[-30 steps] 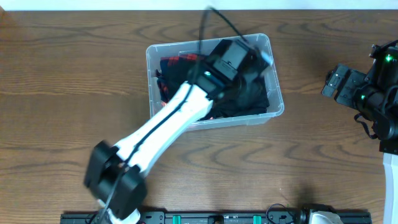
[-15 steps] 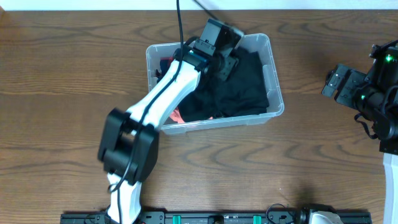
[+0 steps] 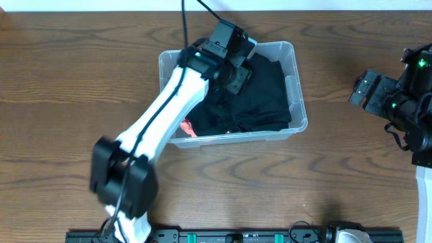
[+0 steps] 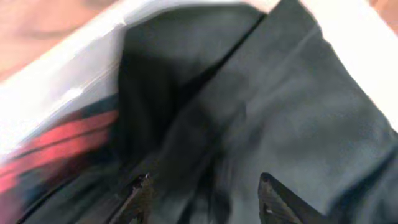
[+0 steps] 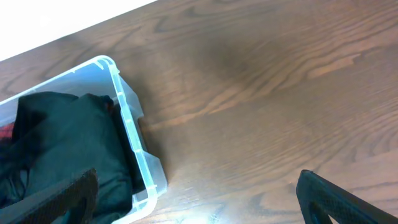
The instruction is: Pack container
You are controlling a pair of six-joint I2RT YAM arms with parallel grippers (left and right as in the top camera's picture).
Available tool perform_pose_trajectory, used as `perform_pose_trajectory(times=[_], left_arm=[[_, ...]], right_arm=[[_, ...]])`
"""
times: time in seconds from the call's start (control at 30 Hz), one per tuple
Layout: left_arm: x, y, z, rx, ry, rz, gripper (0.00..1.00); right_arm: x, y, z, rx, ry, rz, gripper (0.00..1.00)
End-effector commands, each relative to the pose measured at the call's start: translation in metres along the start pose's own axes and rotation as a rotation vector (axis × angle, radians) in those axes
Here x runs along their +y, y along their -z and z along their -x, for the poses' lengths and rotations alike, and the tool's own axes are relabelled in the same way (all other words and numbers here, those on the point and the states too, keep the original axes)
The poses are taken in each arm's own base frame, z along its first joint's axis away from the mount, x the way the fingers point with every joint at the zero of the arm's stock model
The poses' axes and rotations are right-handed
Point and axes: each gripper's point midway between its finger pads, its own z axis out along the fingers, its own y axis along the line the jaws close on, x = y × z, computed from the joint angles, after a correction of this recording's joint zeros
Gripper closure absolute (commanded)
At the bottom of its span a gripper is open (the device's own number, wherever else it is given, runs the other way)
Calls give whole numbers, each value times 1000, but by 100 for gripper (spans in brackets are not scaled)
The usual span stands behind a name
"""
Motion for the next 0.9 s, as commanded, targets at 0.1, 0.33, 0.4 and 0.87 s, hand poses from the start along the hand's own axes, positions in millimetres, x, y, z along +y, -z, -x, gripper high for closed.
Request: perform_pose_trajectory(times=[0.1,0.33,0.4,0.87], left_arm=[[33,4,-25,81,26,148,45],[63,-56,-89,296,169,167,45],[61,-66,-102,348,181,140,45],[86,102,-41,34,273,315,18]], right_arm=[[-2,2,2,-7,0,-5,1],[-2,2,2,-7,0,-5,1],[-2,2,2,-7,0,-5,1],[-2,2,2,-7,0,-5,1]])
